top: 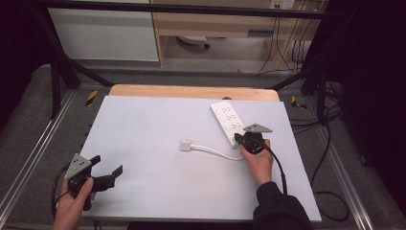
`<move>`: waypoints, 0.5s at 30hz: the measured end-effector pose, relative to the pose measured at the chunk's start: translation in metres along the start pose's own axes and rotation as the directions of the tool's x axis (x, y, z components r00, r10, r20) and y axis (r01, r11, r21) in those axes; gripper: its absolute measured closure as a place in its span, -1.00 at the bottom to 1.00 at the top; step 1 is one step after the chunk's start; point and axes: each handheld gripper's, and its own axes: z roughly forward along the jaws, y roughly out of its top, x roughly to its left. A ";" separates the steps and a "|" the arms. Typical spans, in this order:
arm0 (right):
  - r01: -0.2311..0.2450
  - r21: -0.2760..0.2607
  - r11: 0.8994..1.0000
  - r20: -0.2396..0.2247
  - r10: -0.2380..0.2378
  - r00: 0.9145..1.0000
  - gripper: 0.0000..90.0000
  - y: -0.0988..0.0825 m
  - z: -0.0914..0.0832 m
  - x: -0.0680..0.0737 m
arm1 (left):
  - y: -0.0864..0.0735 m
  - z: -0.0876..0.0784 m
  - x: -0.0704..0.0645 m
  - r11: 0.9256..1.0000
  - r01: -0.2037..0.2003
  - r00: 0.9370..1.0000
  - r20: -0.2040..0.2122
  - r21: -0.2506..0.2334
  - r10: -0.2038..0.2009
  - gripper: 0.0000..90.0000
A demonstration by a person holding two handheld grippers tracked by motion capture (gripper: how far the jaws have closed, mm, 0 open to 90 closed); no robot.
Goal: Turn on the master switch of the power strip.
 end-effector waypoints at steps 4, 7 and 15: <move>-0.003 -0.006 1.000 0.002 0.003 1.000 1.00 0.000 0.000 0.000 | 0.000 0.000 0.000 1.000 0.000 1.000 0.001 -0.001 0.000 -0.87; -0.005 -0.012 1.000 0.003 0.005 1.000 1.00 0.000 0.000 0.000 | 0.000 0.000 0.000 1.000 0.001 1.000 0.001 -0.002 -0.001 -0.87; -0.009 -0.015 1.000 0.004 0.009 1.000 1.00 0.000 0.000 0.000 | 0.000 0.000 0.000 1.000 0.001 1.000 0.003 -0.005 -0.001 -0.87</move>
